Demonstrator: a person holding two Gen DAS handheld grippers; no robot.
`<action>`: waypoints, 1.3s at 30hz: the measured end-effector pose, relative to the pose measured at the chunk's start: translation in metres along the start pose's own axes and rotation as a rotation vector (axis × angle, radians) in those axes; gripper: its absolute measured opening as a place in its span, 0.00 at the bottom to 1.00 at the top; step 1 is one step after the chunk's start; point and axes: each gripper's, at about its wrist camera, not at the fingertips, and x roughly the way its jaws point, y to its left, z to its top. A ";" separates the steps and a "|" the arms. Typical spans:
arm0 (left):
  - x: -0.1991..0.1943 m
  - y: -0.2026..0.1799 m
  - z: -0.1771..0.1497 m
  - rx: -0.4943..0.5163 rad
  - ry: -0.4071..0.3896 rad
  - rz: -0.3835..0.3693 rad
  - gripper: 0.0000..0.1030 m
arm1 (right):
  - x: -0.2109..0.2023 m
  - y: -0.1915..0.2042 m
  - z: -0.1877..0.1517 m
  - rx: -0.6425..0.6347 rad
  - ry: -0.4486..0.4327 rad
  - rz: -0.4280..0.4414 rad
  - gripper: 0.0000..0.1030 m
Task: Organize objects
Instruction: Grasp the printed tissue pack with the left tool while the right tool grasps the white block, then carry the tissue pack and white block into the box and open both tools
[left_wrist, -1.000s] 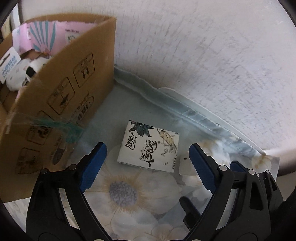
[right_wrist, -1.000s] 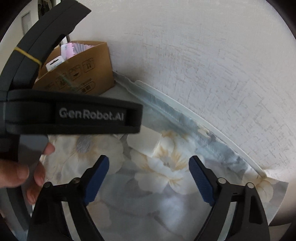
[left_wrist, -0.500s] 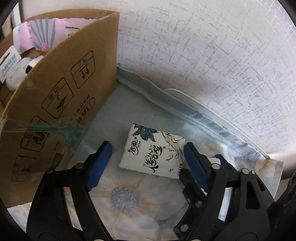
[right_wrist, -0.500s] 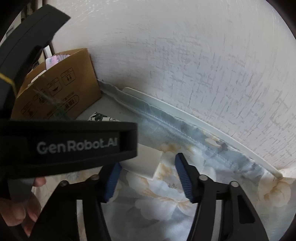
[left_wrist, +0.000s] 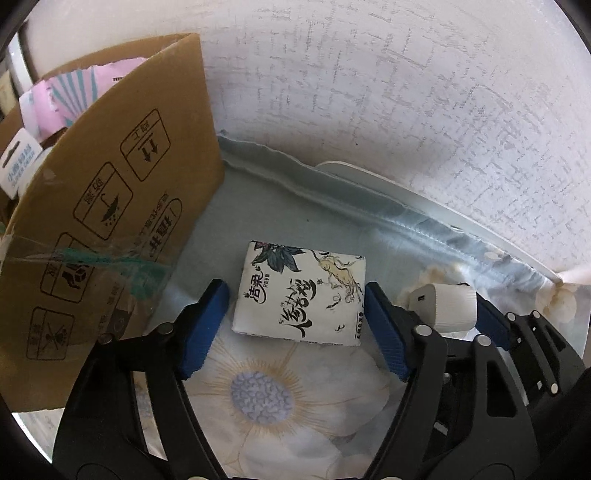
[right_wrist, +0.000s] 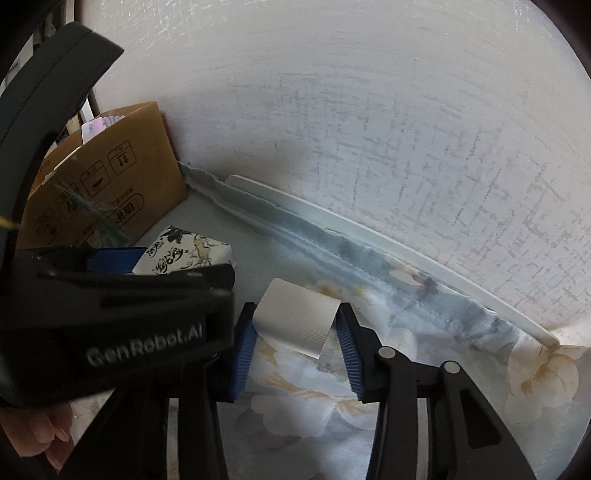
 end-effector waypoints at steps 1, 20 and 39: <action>-0.002 -0.002 0.000 0.009 -0.007 -0.010 0.58 | -0.001 -0.001 0.000 0.000 -0.002 0.000 0.38; -0.077 -0.032 0.028 0.061 -0.085 -0.197 0.58 | -0.057 -0.021 0.005 0.032 -0.039 -0.051 0.38; -0.194 0.126 0.128 0.128 -0.229 -0.229 0.58 | -0.155 0.001 0.098 0.040 -0.109 -0.038 0.38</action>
